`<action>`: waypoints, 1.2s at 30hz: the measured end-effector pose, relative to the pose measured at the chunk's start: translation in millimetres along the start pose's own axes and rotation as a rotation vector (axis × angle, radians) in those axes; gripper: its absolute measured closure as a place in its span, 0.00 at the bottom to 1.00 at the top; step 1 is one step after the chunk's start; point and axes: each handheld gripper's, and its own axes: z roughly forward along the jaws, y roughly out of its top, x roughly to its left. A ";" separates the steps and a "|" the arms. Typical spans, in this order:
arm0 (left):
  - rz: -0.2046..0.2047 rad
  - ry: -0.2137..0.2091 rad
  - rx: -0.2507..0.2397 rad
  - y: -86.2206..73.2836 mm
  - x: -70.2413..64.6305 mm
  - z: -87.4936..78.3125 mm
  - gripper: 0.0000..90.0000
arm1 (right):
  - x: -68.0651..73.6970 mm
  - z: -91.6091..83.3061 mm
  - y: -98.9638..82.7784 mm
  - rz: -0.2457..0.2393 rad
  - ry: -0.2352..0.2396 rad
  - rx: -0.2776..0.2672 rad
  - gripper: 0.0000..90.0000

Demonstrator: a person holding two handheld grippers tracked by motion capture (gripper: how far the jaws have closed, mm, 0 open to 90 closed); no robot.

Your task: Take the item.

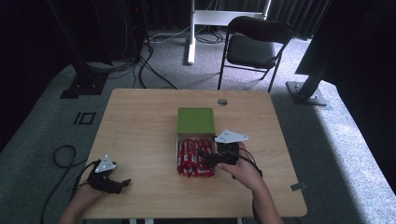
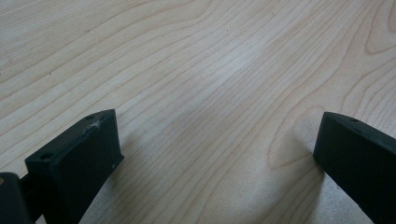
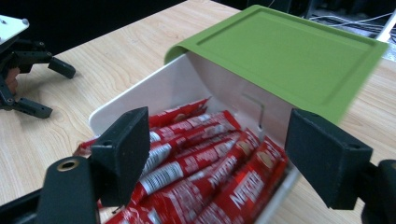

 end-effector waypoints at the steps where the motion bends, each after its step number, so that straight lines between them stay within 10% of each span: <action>1: 0.000 0.000 0.000 0.0 0.0 0.0 0.02 | 1.8 2.9 1.0 0.004 -0.004 0.000 0.25; 6: 0.000 0.000 0.000 0.0 0.0 0.0 0.02 | 9.7 17.4 3.6 0.002 -0.019 -0.001 0.27; 9: 0.000 0.000 0.000 0.0 0.0 0.0 0.02 | 9.7 26.7 2.8 0.138 0.080 0.054 0.33; 13: 0.000 0.000 0.000 0.0 0.0 0.0 0.02 | 14.7 33.7 3.3 0.191 0.007 0.003 0.40; 28: 0.000 0.000 0.000 0.0 0.0 0.0 0.02 | 27.8 55.7 4.7 0.334 -0.085 0.183 0.70; 36: 0.000 0.000 0.000 0.0 0.0 0.0 0.02 | 33.2 69.5 -2.7 0.313 -0.133 0.211 0.70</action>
